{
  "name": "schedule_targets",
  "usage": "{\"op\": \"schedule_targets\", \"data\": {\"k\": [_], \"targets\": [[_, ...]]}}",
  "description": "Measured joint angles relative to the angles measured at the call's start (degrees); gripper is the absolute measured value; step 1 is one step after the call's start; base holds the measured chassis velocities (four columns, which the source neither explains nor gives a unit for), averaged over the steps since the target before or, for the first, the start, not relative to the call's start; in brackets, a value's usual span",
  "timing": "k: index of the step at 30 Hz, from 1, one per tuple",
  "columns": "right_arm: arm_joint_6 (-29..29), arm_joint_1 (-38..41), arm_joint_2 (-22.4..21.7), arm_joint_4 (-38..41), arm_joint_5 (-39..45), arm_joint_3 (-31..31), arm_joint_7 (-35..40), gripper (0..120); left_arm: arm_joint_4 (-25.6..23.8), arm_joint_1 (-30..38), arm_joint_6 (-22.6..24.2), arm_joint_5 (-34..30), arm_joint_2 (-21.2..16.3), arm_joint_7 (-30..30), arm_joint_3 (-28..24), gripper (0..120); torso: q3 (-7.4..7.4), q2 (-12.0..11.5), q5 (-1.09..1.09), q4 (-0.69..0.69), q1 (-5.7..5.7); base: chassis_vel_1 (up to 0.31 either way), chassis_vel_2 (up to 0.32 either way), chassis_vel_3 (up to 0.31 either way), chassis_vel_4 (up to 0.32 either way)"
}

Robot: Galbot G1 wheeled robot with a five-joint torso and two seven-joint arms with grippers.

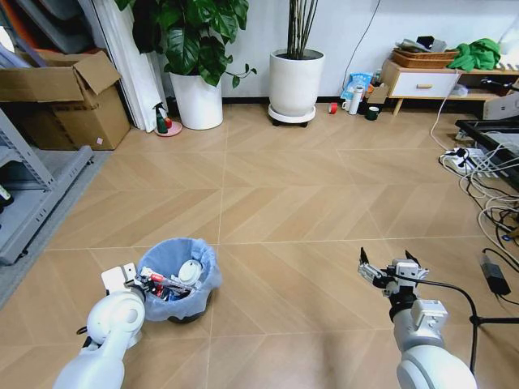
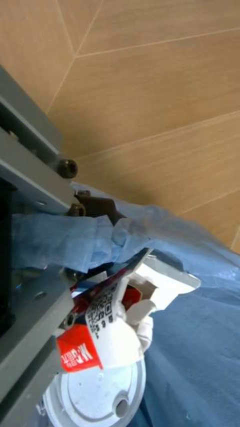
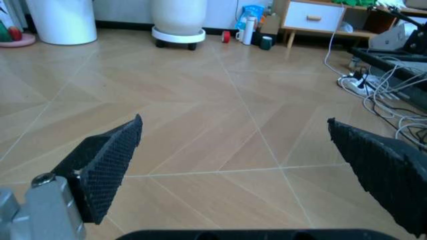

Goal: Pick up the trash bin and place the garbage on the floor into it.

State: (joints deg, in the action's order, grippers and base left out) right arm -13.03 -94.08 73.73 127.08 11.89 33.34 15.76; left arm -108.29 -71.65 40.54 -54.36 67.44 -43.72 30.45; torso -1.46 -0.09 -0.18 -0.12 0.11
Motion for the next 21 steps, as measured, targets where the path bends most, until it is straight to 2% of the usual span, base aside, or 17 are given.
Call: {"op": "schedule_targets", "data": {"k": [4,6,10,15,18,21], "targets": [[-0.04,0.12,0.02,-0.14,0.0,-0.06,0.0,100,0.09,-0.01,0.27,-0.91,0.15,-0.45,0.33,0,0.0,0.0,0.0,0.0,0.0,0.0,0.0,0.0,0.0],[-0.06,0.16,0.09,-0.18,0.0,-0.12,0.0,100,0.09,-0.01,0.31,-1.15,0.17,-0.53,0.35,4,0.0,0.0,0.0,0.0,0.0,0.0,0.0,0.0,0.0],[-0.13,0.23,0.41,-0.22,-0.12,-0.32,0.0,100,0.09,0.05,0.05,-1.45,0.2,-1.33,0.26,24,0.0,0.0,0.02,0.0,0.0,0.0,0.0,0.0,0.0],[-0.13,0.19,0.49,-0.26,-0.35,-0.32,0.0,100,0.16,0.1,-0.35,-1.45,0.2,-1.64,0.26,35,0.01,0.0,0.0,-0.01,0.0,0.0,0.0,0.0,0.0],[-0.11,0.13,0.58,-0.28,-0.51,-0.32,-0.01,100,-0.47,-0.23,-0.52,-1.31,0.15,-2.64,0.41,52,0.0,0.0,0.0,-0.01,0.0,0.0,0.0,0.0,0.0],[-0.11,0.13,0.62,-0.28,-0.55,-0.33,-0.02,100,-1.09,-0.55,-0.67,-0.96,0.13,-2.81,0.62,59,0.0,0.0,0.0,-0.01,0.0,0.0,0.0,0.0,0.0]]}}
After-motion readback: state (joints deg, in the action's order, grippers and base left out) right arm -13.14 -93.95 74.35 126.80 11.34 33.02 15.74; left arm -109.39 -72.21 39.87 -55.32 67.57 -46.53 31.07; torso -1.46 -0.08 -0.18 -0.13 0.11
